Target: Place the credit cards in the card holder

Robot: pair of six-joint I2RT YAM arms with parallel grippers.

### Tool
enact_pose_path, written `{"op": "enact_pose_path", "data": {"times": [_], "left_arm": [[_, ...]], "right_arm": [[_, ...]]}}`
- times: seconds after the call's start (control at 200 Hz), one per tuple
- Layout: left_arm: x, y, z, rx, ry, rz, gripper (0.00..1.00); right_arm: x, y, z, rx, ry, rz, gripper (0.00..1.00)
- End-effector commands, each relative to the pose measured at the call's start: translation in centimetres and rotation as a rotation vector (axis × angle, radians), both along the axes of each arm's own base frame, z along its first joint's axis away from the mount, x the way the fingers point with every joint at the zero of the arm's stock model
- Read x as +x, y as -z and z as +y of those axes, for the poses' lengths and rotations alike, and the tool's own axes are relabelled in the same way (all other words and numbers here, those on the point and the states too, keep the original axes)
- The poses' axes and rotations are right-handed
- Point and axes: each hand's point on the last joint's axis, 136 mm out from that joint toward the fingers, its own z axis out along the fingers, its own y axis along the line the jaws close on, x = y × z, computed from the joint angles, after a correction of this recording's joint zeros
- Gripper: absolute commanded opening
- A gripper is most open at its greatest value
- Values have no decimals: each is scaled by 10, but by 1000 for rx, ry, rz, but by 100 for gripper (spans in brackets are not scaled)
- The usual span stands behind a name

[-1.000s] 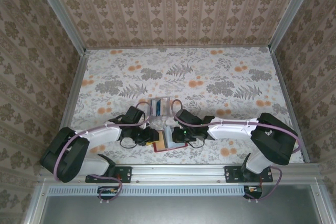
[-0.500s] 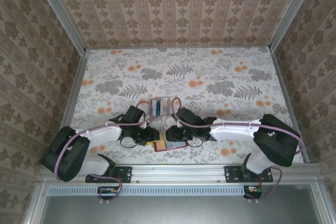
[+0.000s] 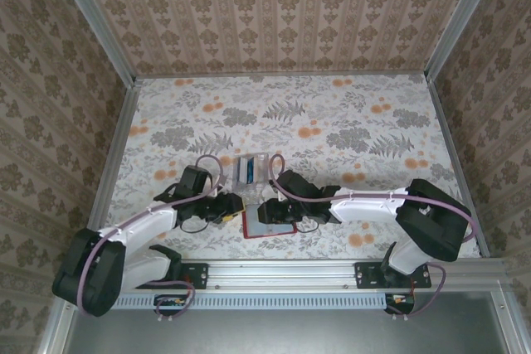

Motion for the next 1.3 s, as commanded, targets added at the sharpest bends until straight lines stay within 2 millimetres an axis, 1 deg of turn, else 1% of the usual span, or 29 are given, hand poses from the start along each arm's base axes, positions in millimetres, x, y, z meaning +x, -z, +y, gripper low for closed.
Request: {"op": "enact_pose_path", "data": {"times": [0.0, 0.15, 0.225, 0.28, 0.31, 0.395, 0.495, 0.615, 0.63, 0.705, 0.815, 0.94, 1.06, 1.14, 1.295], "left_arm": [[-8, 5, 5, 20, 4, 33, 45], [-7, 7, 5, 30, 22, 35, 46], [-7, 10, 5, 41, 31, 39, 46], [-7, 10, 5, 46, 37, 42, 46], [-3, 12, 8, 73, 25, 30, 46], [2, 7, 8, 83, 20, 11, 46], [7, 1, 8, 98, 25, -8, 46], [8, 1, 10, 124, 31, -8, 47], [14, 1, 15, 124, 6, -9, 47], [15, 3, 18, 124, -6, 0, 47], [17, 2, 21, 110, -23, 11, 48], [19, 2, 26, 107, -38, 5, 48], [21, 2, 30, 93, -53, 12, 48], [22, 3, 31, 84, -58, 13, 48], [24, 6, 34, 83, -64, 22, 48]], "right_arm": [[1, 5, -12, -52, 19, -15, 42], [8, -8, -27, -104, 30, -107, 43], [15, -11, -38, -166, 48, -156, 43], [23, -17, -43, -199, 61, -189, 44], [29, -24, -42, -195, 69, -208, 44], [45, -42, -35, -151, 106, -249, 44], [68, -53, -29, -137, 158, -259, 44], [90, -64, -9, -129, 154, -265, 46], [92, -64, -7, -132, 152, -266, 47], [107, -63, 3, -150, 166, -262, 51], [126, -51, 6, -227, 197, -253, 54], [138, -40, 9, -290, 215, -266, 56], [143, -32, 14, -320, 212, -250, 56], [144, -26, 23, -312, 187, -232, 56], [143, -25, 37, -276, 160, -192, 52]]}}
